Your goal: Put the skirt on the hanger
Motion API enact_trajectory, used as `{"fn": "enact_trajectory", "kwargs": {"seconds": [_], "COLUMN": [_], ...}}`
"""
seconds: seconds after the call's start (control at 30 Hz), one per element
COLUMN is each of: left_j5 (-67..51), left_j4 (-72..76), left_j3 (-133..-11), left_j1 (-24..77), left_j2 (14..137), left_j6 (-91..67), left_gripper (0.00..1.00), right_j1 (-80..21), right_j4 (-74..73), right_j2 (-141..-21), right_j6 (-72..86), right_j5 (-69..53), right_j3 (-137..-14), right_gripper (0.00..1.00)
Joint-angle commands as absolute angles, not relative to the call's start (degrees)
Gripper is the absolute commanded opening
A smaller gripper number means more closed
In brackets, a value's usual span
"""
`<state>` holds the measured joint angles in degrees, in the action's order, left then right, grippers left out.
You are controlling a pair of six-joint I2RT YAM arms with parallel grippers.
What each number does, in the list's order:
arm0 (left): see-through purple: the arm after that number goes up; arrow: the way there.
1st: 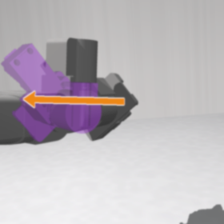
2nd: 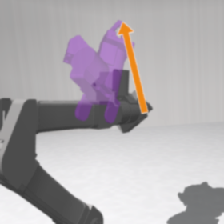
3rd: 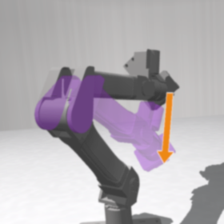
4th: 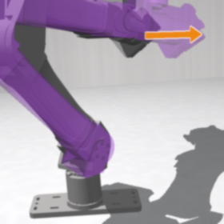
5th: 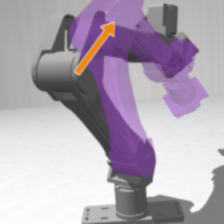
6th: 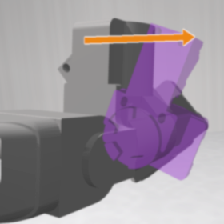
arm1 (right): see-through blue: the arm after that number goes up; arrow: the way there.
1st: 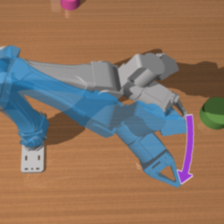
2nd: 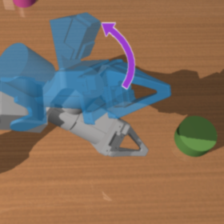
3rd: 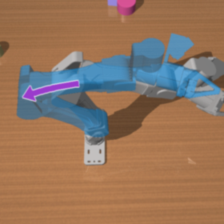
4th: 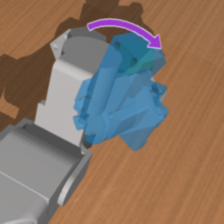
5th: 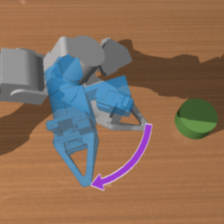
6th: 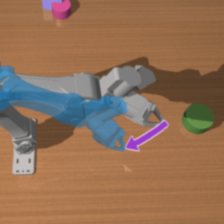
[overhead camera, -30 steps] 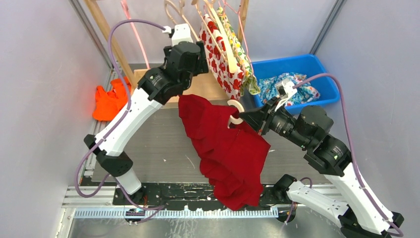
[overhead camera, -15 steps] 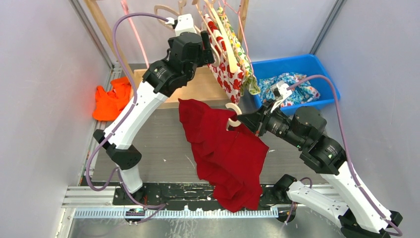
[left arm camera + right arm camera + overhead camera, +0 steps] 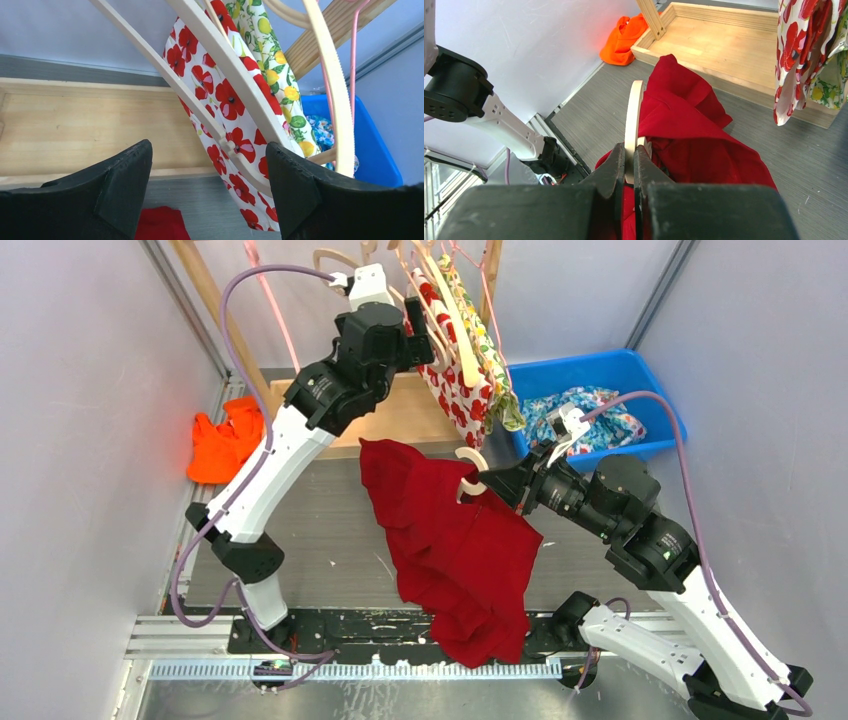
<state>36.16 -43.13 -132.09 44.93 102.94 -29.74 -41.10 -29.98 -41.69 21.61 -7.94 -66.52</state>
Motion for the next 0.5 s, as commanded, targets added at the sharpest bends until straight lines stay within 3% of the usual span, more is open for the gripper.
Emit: {"fn": "enact_trajectory", "kwargs": {"seconds": [0.0,0.2,0.47], "left_j5": [37.5,36.2,34.6], "left_j4": [-39.3,-41.9,-37.3], "left_j3": [-130.8,-137.7,-132.0], "left_j1": [44.5,43.3,43.0], "left_j2": [98.5,101.9,97.8], "left_j6": [-30.4,-31.5,-32.7], "left_gripper": [0.84,0.91,0.94], "right_j1": [-40.9,-40.9,-40.9], "right_j4": [-21.1,-20.7,-20.8], "right_j2": [-40.5,-40.3,-40.2], "right_j6": [22.7,22.9,22.7], "right_j5": [-8.6,-8.9,-8.8], "right_j3": [-67.6,-67.1,-67.1], "right_gripper": [0.01,0.01,0.01]}}
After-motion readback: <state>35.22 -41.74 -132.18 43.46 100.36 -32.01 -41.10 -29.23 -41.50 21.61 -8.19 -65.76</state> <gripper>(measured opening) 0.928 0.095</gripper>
